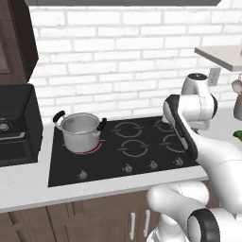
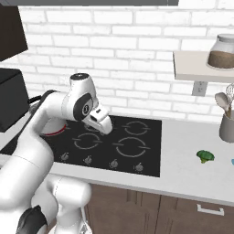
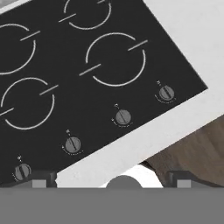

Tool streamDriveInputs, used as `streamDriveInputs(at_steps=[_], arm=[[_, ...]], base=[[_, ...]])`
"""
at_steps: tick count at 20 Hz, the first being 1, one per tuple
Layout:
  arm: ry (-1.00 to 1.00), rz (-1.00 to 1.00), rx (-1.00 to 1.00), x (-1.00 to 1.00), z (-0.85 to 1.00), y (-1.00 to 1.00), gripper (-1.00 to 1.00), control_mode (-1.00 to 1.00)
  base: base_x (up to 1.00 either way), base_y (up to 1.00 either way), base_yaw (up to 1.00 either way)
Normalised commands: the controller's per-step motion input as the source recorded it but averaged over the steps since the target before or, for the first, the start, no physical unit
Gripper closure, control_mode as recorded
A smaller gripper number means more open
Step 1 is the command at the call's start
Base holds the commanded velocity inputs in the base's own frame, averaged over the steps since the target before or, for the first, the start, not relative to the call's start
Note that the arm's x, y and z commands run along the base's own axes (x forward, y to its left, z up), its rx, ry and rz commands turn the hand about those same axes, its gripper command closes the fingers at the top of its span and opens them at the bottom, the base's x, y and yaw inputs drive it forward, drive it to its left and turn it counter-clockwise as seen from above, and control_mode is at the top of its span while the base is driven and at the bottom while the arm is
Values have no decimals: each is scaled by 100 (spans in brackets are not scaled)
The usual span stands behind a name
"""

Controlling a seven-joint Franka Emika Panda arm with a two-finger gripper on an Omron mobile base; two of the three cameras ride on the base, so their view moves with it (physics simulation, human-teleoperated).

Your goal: Put the broccoli and lemon in the pot. Retrieve the spatula and lightly stir the vegetables in the pot.

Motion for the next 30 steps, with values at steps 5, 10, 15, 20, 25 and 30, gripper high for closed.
streamDriveInputs(at_steps=[5, 10, 15, 20, 25, 30], arm=[[-2, -22, 0, -21, 0, -100, -100, -100], [-3, -20, 0, -9, 0, -100, -100, -100], [-2, -16, 1, -6, 0, -100, -100, -100], [-1, -8, 9, -6, 0, -100, -100, -100], [-1, -7, 8, 0, -2, -100, -100, -100], [-5, -7, 1, 0, -8, -86, -100, -100]], base=[[0, 0, 0], [0, 0, 0], [0, 0, 0], [0, 0, 0], [0, 0, 0], [0, 0, 0]])
